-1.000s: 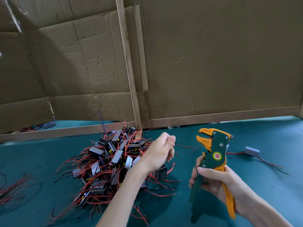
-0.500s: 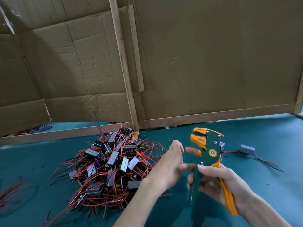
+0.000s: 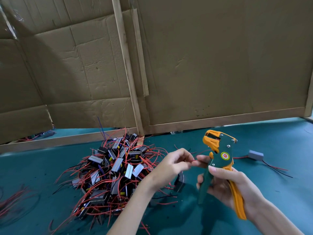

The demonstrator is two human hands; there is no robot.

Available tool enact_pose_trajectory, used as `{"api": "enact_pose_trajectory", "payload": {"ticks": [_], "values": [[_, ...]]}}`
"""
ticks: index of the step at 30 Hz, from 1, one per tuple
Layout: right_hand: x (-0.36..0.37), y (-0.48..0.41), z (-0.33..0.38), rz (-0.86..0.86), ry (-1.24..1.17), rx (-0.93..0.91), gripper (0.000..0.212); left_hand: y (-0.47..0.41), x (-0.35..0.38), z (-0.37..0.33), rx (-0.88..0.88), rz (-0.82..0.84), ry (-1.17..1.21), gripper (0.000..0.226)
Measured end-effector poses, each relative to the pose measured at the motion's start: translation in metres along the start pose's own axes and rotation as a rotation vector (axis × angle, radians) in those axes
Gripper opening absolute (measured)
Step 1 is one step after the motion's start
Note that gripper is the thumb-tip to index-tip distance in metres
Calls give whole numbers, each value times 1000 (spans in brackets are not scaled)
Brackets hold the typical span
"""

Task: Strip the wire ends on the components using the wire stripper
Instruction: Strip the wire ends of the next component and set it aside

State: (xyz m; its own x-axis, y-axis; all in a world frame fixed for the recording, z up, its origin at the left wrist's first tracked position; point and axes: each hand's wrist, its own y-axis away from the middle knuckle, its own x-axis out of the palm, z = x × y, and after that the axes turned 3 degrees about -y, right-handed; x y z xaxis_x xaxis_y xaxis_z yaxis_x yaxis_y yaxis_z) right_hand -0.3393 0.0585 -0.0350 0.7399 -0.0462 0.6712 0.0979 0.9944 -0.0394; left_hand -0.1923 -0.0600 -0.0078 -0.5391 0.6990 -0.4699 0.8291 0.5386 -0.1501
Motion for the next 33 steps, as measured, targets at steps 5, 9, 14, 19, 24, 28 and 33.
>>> {"api": "enact_pose_trajectory", "payload": {"ticks": [5,9,14,19,24,28,33], "values": [[-2,-1,0,22,37,-11,41,11,0,12,-10,-144,241,14],[3,1,-6,-34,270,45,35,15,-7,16,-16,-311,281,22],[6,2,-9,-27,393,146,18,19,-7,15,97,-518,178,18],[11,4,-14,97,407,252,11,34,-3,28,96,-590,192,12],[9,4,-19,103,440,273,13,41,-7,26,81,-607,176,13],[9,2,-21,128,478,257,14,43,-4,23,55,-571,157,14],[10,4,-23,169,521,235,14,42,-2,19,61,-557,152,18]]}}
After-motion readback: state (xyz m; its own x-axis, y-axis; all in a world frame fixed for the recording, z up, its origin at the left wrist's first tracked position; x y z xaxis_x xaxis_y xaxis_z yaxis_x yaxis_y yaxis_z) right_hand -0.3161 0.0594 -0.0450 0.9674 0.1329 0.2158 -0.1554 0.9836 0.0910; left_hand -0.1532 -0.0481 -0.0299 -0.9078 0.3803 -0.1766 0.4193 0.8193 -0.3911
